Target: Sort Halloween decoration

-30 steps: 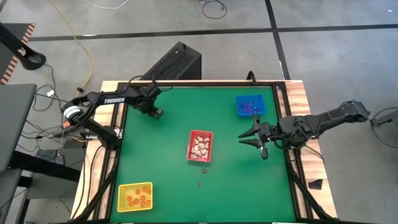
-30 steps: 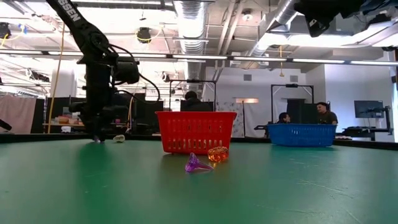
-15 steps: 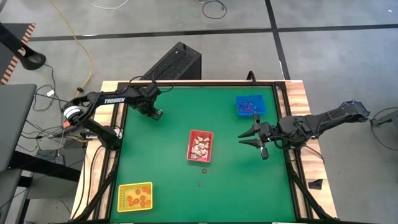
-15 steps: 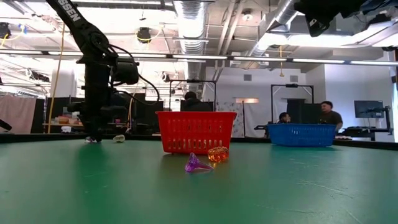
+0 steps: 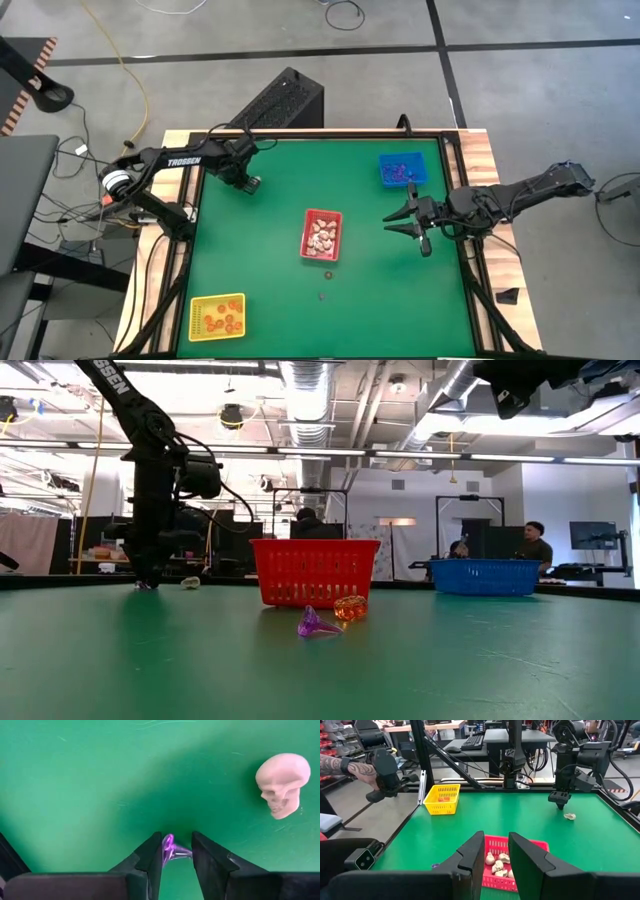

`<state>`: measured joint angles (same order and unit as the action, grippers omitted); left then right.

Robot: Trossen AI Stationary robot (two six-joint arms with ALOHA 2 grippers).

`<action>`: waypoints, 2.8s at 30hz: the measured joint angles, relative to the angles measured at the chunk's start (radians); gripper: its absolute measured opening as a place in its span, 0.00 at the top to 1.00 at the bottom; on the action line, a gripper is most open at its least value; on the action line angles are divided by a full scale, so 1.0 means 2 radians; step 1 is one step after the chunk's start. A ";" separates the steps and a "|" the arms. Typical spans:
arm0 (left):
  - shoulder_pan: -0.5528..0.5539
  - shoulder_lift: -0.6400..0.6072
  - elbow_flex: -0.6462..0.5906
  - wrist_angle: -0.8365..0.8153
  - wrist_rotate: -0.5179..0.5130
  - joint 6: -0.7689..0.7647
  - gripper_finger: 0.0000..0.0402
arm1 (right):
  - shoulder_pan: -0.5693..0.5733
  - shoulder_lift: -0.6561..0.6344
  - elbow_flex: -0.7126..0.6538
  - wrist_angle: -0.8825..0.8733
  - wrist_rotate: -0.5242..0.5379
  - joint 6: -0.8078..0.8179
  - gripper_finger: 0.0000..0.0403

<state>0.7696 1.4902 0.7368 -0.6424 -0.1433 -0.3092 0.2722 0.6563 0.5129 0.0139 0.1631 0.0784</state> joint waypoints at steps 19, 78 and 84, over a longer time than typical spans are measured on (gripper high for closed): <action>-0.013 -0.019 0.039 0.011 0.007 -0.004 1.00 | 0.000 0.000 0.000 0.001 0.000 0.001 0.70; -0.226 0.382 0.806 -0.176 0.056 0.203 0.65 | -0.013 -0.005 0.006 -0.055 0.001 -0.021 0.70; -0.283 0.326 0.785 -0.381 0.078 0.211 0.65 | 0.004 -0.004 0.006 -0.042 0.001 -0.021 0.70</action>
<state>0.2026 2.1418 2.3063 -1.4047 0.0125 0.1123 0.2793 0.6477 0.5243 -0.0695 0.1646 0.0372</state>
